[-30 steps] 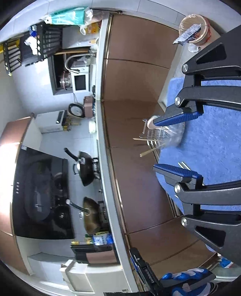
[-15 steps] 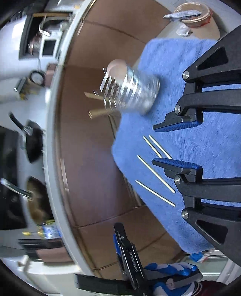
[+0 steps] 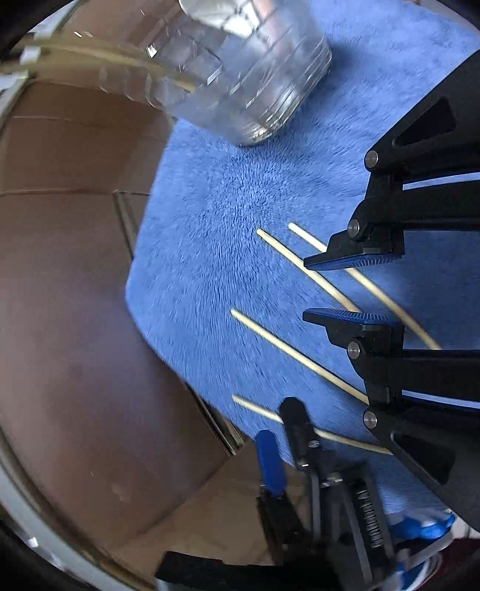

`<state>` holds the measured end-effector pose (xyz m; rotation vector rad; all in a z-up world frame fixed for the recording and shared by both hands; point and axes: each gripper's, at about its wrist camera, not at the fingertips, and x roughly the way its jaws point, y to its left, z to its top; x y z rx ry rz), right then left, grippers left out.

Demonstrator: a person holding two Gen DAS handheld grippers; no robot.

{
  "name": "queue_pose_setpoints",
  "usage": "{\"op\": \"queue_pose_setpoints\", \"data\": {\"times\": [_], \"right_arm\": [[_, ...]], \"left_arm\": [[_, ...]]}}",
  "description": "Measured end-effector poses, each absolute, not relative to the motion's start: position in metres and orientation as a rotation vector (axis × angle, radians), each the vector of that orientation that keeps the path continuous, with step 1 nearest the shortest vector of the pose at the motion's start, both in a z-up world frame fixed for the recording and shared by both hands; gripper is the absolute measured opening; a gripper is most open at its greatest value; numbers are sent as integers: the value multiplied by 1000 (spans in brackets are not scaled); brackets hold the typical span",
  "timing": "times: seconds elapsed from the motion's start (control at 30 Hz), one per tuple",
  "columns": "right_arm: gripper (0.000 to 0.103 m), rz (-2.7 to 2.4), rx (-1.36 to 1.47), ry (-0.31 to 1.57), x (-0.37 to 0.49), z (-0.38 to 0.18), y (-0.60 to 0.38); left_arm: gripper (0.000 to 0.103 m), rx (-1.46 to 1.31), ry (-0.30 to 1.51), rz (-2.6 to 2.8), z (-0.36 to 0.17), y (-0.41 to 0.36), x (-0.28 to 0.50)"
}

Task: Organize utensils
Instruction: 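Move both open grippers back over the loose chopsticks on the towel, then grasp a chopstick with the left gripper while the right gripper grasps another chopstick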

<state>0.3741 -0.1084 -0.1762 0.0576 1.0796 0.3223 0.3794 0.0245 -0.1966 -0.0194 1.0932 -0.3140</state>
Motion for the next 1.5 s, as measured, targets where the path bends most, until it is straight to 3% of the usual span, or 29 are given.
{"op": "queue_pose_setpoints", "data": {"times": [0.23,0.4,0.7,0.83,1.23,1.5], "right_arm": [[17,270,102,1180,404,-202,-109],[16,257,105,1206,414,-211,-107],[14,233,43,1211,424,-218,-93],[14,225,39,1221,426,-219,-89],[6,237,165,1204,419,-213,-94],[6,322,214,1075,375,-163,-98]], "left_arm": [[41,9,1163,-368,-218,9,404],[24,34,1199,-380,-229,0,412],[16,120,1191,-368,-234,-18,412],[5,89,1185,-370,-232,-14,410],[5,-32,1098,-368,-209,20,385],[5,-101,1016,-335,-169,41,345]]}}
